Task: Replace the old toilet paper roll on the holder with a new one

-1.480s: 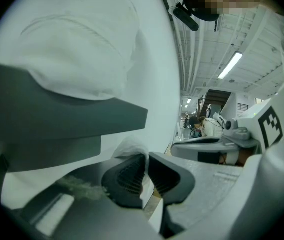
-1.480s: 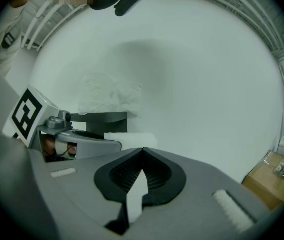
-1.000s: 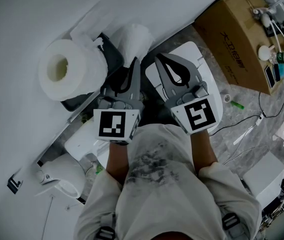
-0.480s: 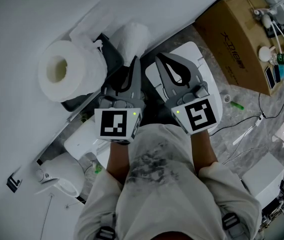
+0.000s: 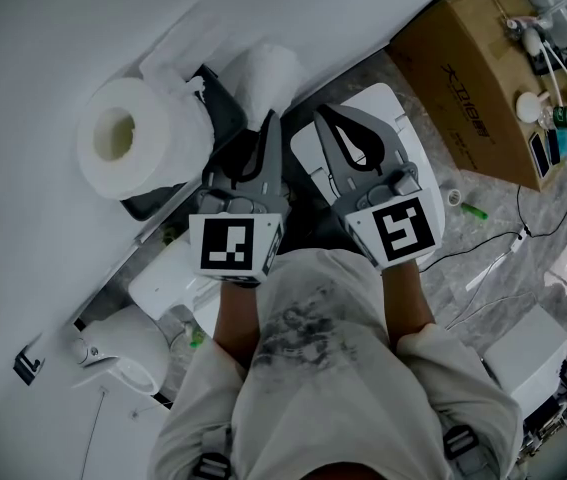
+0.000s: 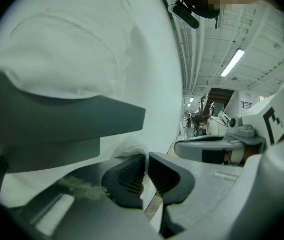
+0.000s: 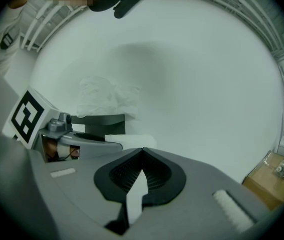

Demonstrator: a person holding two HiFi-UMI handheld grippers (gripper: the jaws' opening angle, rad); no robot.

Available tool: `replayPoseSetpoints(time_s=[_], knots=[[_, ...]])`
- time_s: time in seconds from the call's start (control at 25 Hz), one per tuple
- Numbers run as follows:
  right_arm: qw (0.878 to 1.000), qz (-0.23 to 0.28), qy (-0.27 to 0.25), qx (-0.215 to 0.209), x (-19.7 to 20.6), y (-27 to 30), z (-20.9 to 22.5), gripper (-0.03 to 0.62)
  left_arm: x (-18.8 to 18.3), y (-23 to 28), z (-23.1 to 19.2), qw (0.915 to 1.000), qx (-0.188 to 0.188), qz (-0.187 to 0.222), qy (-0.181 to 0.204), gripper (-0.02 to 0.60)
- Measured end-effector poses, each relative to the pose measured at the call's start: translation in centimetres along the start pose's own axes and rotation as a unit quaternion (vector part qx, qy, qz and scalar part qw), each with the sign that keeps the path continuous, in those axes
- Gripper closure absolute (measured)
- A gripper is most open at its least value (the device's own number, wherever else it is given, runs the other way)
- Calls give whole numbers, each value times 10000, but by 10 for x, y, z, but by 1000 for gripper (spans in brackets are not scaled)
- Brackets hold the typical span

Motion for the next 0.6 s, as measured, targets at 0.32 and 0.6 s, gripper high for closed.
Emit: replayPoseSetpoints(time_s=[0.32, 0.6], knots=[[9992, -47, -76, 389, -4, -24, 22, 594, -30, 17, 56, 9976, 623, 275, -112, 566], [9985, -4, 98, 538, -5, -54, 27, 594, -28, 10, 71, 9970, 750, 187, 79, 565]])
Point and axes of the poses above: the fingertips, and each gripper's own axes: y forward along the fingers, z to its right, x out of its underside, the point moved 3 cm from there along -y, backward along the fingers, and after that the axes turned 14 degrees about -x, right-handed, at the moved point
